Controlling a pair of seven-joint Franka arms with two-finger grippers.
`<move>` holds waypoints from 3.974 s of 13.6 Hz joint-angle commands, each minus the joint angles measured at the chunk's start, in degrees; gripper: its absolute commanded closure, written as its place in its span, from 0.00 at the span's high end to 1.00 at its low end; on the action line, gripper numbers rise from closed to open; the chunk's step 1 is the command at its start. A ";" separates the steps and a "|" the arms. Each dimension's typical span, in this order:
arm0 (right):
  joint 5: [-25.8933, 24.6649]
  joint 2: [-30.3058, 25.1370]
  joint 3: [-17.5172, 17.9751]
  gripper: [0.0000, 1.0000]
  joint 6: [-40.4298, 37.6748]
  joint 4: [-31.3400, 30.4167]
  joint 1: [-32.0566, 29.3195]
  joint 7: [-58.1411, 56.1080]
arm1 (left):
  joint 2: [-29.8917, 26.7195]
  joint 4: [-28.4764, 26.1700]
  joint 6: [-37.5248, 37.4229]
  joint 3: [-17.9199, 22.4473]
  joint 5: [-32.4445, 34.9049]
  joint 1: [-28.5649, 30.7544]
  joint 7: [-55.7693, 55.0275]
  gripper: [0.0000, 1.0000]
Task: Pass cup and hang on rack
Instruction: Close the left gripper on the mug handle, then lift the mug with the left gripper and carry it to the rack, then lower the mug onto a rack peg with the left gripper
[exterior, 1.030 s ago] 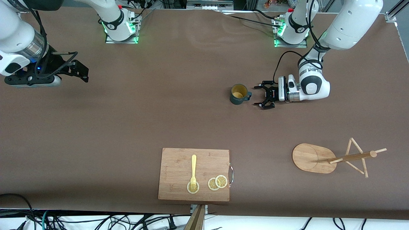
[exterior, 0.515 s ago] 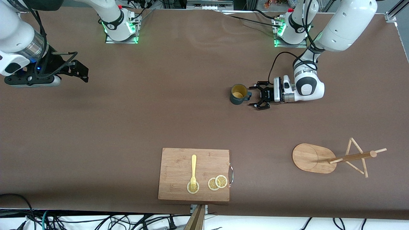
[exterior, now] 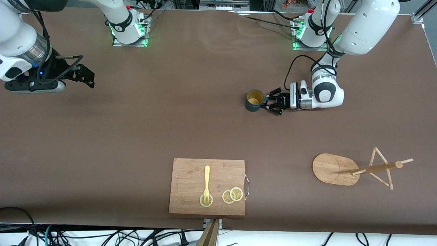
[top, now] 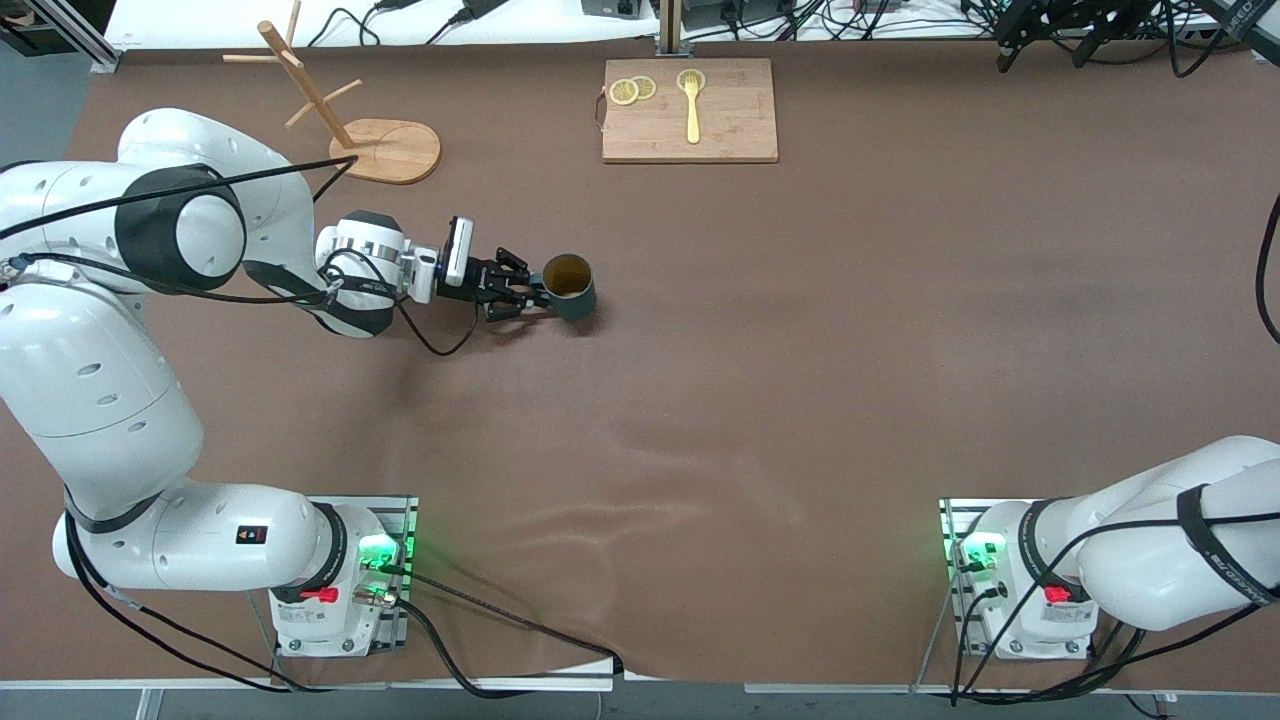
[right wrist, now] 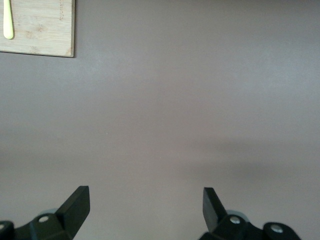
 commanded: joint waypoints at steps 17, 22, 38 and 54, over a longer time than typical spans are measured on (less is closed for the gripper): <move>-0.29 0.51 0.30 1.00 -0.39 1.12 0.27 0.12 | -0.02 5.63 -46.93 15.18 -7.70 10.72 -66.88 0.00; -0.20 0.51 0.48 1.00 -0.48 1.12 0.45 0.38 | 0.60 10.63 -52.57 15.09 -7.79 20.58 -83.14 0.00; -0.02 0.51 0.48 1.00 -0.12 1.21 1.41 0.56 | 7.46 20.67 -48.63 15.09 -20.62 25.95 -120.00 0.00; -0.02 0.51 0.48 1.00 -0.21 1.47 1.41 -0.41 | 8.69 24.80 -49.31 16.67 -12.30 26.92 -123.88 1.00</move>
